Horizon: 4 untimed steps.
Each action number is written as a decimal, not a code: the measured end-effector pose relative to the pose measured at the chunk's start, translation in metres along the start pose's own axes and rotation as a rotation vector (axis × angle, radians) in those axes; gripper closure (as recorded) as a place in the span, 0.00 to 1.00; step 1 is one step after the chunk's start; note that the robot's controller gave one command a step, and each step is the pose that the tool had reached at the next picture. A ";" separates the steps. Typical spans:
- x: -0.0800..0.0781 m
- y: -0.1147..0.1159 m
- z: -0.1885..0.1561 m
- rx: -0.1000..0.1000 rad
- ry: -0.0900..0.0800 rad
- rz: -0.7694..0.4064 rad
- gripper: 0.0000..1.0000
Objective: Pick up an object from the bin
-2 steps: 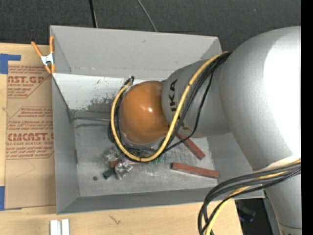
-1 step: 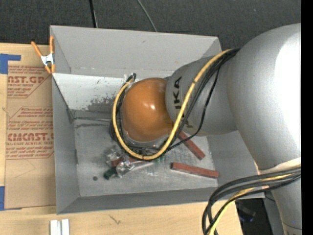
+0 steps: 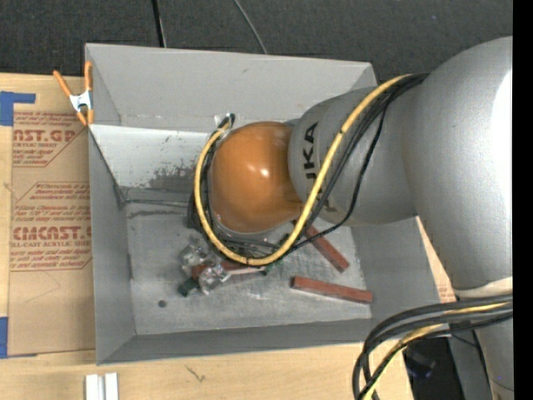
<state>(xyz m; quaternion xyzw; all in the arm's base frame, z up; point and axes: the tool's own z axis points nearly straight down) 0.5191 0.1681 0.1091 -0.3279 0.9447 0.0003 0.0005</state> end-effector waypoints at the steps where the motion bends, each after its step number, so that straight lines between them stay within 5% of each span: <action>1: -0.001 0.000 -0.007 0.002 -0.004 0.000 1.00; 4: 0.000 0.001 -0.036 0.001 -0.002 0.000 1.00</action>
Offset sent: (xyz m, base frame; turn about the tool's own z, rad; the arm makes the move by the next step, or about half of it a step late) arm -0.0002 0.0000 0.0219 0.0000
